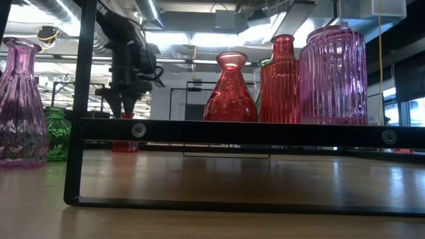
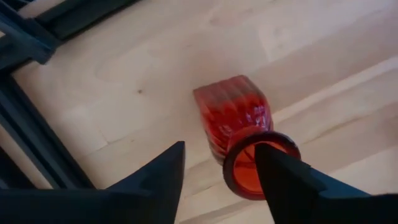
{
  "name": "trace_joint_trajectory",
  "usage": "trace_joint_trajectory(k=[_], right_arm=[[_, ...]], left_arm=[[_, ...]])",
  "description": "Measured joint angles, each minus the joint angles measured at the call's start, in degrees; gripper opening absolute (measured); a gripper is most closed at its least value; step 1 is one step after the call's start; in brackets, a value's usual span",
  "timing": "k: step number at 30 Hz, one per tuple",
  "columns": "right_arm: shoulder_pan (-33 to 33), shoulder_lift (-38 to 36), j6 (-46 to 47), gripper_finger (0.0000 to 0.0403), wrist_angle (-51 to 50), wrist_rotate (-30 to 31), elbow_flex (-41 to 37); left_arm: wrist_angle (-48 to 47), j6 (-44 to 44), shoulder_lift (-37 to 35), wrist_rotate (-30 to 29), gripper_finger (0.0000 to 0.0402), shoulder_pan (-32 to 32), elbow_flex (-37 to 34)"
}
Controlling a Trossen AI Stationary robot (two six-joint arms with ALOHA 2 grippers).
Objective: Sort vases onto shelf
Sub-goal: Put the red vase aligned with the other red vases on the shelf
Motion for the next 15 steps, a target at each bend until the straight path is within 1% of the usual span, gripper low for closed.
trace_joint_trajectory(k=[4, 9, 10, 11, 15], right_arm=[[0.0, -0.3, 0.02, 0.0085, -0.16, 0.0, 0.0], [0.0, -0.4, 0.02, 0.0085, -1.62, 0.0, 0.0], [0.0, -0.4, 0.01, 0.0085, -1.74, 0.0, 0.0], [0.0, -0.4, 0.0, 0.0085, -1.7, 0.0, 0.0], [0.0, -0.4, 0.0, 0.0085, -2.02, 0.0, 0.0]], left_arm=[[-0.75, 0.57, 0.0, 0.19, 0.0133, -0.38, 0.0], [-0.94, 1.29, 0.0, 2.93, 0.0036, -0.38, 0.0], [-0.96, 1.27, -0.06, 4.05, 0.0021, -0.38, 0.02], [-1.07, 1.27, -0.13, 4.79, 0.0015, -0.38, 0.02], [-2.97, 1.27, -0.19, 5.16, 0.0017, -1.06, 0.04]])
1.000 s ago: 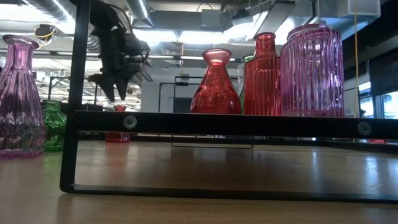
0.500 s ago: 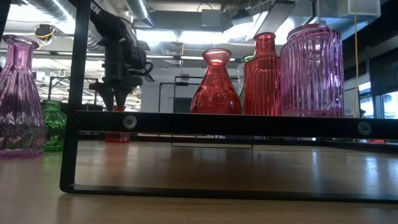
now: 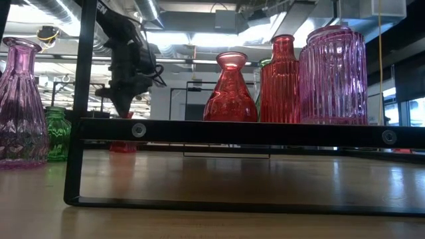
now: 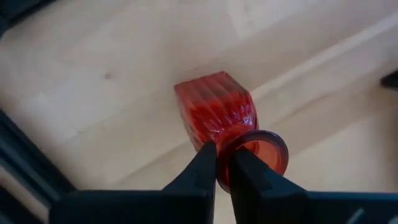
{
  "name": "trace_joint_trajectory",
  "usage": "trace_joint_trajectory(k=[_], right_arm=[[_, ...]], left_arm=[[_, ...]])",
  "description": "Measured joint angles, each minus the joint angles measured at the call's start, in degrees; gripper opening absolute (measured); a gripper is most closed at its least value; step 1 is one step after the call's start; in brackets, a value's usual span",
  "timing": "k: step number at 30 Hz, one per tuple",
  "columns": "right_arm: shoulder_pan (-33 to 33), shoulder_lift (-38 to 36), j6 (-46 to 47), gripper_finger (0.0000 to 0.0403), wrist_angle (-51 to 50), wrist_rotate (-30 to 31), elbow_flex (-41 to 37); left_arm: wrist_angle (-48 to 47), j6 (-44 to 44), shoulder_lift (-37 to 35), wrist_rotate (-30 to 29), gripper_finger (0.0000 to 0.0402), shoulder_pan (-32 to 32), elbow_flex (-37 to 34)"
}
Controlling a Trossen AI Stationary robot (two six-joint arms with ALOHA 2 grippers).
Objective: Sort vases onto shelf
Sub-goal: Put the red vase aligned with the other red vases on the shelf
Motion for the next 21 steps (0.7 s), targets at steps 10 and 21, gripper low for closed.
trace_joint_trajectory(k=[10, 21], right_arm=[[0.0, -0.02, -0.42, 0.0085, -2.61, 0.0, 0.0], [0.0, -0.02, -0.78, 0.0085, -3.1, -0.04, 0.0]], left_arm=[[-10.56, -2.91, -7.27, 4.05, 0.0012, -9.88, 2.88], [-15.53, -18.61, -10.32, 5.16, 0.0012, -35.35, 13.96]])
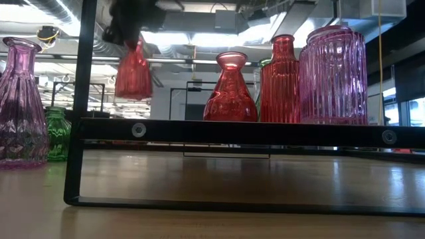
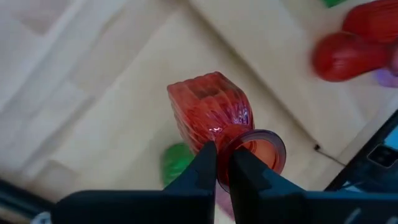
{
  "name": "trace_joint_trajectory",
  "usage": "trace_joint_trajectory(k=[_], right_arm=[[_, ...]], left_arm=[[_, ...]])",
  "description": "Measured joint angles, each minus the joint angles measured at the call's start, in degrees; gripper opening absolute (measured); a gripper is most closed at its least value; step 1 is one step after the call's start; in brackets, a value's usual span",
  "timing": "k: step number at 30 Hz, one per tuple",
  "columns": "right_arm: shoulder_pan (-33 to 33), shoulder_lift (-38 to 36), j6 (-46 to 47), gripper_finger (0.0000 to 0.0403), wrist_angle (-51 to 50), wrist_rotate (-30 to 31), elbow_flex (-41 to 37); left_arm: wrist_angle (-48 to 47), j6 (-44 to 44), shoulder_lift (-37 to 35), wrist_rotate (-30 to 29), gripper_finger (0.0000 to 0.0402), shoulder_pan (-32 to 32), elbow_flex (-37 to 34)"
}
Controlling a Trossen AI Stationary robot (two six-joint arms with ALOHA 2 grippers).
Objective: Sort vases onto shelf
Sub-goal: Put the red vase aligned with the other red vases on the shelf
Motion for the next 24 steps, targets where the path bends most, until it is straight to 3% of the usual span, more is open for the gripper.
trace_joint_trajectory(k=[5, 14, 18, 24], right_arm=[[0.0, 0.0, 1.61, 0.0085, -2.22, 0.44, 0.0], [0.0, 0.0, 7.89, 0.0085, -9.13, 7.63, 0.0], [0.0, 0.0, 6.64, 0.0085, -12.16, 7.8, 0.0], [0.0, -0.02, 4.91, 0.0085, -12.91, 8.04, 0.0]], left_arm=[[8.66, -14.42, 0.01, -1.99, 0.0012, -10.11, -0.87], [26.87, -42.13, 0.25, -7.62, 0.0012, -21.97, -7.77], [27.99, -50.02, 0.76, -11.7, 0.0012, -25.96, -8.19], [28.33, -55.65, 3.58, -12.65, 0.0012, -28.2, -8.19]])
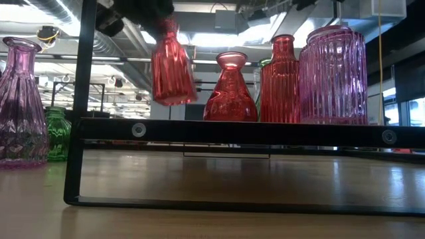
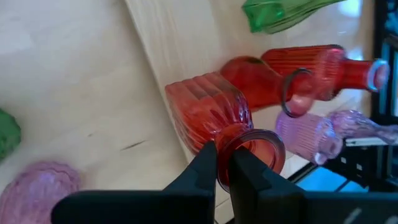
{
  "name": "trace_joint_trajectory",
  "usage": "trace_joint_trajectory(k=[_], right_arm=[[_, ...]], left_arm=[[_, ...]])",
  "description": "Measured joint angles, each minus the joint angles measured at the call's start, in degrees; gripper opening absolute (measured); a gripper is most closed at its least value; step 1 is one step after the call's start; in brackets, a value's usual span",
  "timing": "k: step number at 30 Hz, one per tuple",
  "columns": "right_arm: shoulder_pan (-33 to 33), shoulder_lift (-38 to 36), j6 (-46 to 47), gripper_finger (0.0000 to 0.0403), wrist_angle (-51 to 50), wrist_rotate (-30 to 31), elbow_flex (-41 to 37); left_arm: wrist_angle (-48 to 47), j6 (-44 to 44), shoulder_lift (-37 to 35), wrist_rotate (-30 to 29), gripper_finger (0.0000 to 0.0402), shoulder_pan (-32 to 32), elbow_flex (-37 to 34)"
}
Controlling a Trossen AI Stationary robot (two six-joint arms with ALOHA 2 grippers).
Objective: Sort vases onto shelf
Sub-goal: Put the red vase aligned with the other red vases on the shelf
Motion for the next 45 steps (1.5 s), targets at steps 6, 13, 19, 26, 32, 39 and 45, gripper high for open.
trace_joint_trajectory(k=[6, 13, 19, 26, 32, 39, 45], right_arm=[[0.0, -0.26, -1.36, 0.0085, -1.03, -0.43, 0.0], [0.01, -1.82, -1.43, 0.0085, -3.24, -0.48, 0.04], [0.02, -3.07, -1.52, 0.0085, -4.2, 0.28, 0.05], [0.01, -3.96, -1.32, 0.0085, -4.33, 1.14, 0.07], [0.0, -3.92, -1.26, 0.0085, -4.33, 1.11, 0.04], [0.02, -3.9, -1.06, 0.0085, -4.35, 1.07, 0.04], [0.01, -3.87, -1.06, 0.0085, -4.34, 1.05, 0.04]], left_arm=[[1.34, -1.86, 3.88, 2.8, 0.0012, -1.21, -0.04], [1.7, -2.33, 4.86, 1.68, 0.0016, -1.26, -0.07], [1.77, -1.87, 5.61, 2.96, 0.0047, -0.21, -0.1], [6.7, 1.93, 5.63, 2.66, 0.0048, 0.42, -0.09], [6.89, 2.5, 5.62, 2.71, 0.0049, 0.71, -0.09], [6.07, 2.69, 5.62, 3.09, 0.005, 0.71, -0.09], [4.35, 2.72, 5.53, 3.62, 0.005, 0.71, -0.04]])
